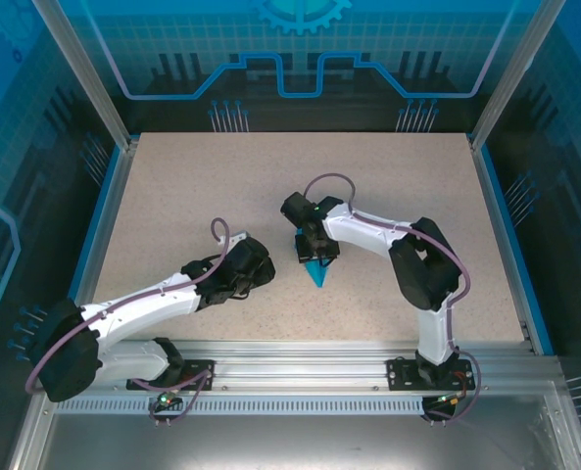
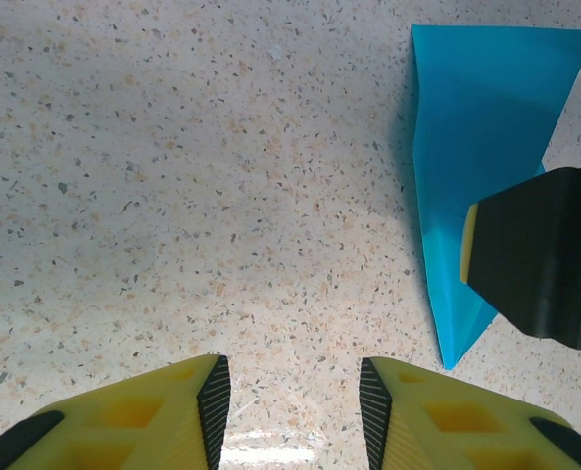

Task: Fold a paper plane with a square sheet of paper (pick it up from the middle)
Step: Move the paper plane to the center of the table.

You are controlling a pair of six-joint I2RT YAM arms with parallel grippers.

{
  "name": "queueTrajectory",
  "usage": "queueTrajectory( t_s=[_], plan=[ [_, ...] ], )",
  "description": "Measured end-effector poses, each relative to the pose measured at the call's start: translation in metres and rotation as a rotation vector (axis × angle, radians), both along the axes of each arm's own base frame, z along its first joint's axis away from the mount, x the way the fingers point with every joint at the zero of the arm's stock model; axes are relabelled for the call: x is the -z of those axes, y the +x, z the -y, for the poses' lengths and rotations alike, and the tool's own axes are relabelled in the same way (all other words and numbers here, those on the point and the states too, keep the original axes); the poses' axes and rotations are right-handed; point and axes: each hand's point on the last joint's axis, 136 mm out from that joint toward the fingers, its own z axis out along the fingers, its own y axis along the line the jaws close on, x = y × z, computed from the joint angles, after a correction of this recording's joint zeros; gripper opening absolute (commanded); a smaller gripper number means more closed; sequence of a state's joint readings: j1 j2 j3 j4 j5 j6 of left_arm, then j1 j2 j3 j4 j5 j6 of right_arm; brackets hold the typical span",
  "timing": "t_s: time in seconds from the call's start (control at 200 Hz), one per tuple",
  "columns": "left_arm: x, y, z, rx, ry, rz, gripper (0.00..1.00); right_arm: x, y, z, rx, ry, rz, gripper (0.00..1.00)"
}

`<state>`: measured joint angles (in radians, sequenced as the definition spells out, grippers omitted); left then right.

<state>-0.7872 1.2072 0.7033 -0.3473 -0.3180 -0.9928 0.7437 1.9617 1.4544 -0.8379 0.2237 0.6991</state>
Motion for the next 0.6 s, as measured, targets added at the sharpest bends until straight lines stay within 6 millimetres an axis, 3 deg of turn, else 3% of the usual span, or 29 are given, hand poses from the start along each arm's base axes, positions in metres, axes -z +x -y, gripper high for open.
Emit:
queueTrajectory(
  t_s=[0.12, 0.165, 0.28, 0.33, 0.39, 0.45, 0.525, 0.6],
  plan=[
    [0.001, 0.0, -0.001, 0.003, 0.01, 0.0, 0.46, -0.02, -0.002, 0.003, -0.014, -0.003, 0.038, 0.58],
    [0.002, -0.001, -0.004, 0.001, 0.023, -0.001, 0.47, -0.034, -0.002, 0.004, -0.026, -0.001, 0.07, 0.66],
    [0.002, -0.001, -0.014, -0.001, 0.081, 0.011, 0.5, -0.097, 0.002, 0.012, -0.036, 0.037, 0.244, 0.98],
    [0.0, -0.001, -0.021, -0.008, 0.112, 0.022, 0.52, -0.128, 0.003, 0.023, -0.042, 0.042, 0.342, 0.99],
    [-0.004, 0.0, -0.032, -0.02, 0.152, 0.042, 0.59, -0.163, 0.002, 0.046, -0.012, 0.034, 0.47, 0.99],
    [-0.011, 0.003, -0.045, -0.04, 0.187, 0.071, 0.64, -0.186, -0.003, 0.075, 0.031, 0.008, 0.567, 0.99],
    [-0.025, 0.007, -0.062, -0.08, 0.21, 0.119, 0.74, -0.196, -0.006, 0.114, 0.098, -0.046, 0.639, 1.0],
    [-0.04, 0.012, -0.084, -0.138, 0.221, 0.176, 0.84, -0.186, -0.005, 0.158, 0.179, -0.12, 0.664, 0.99]
  ],
)
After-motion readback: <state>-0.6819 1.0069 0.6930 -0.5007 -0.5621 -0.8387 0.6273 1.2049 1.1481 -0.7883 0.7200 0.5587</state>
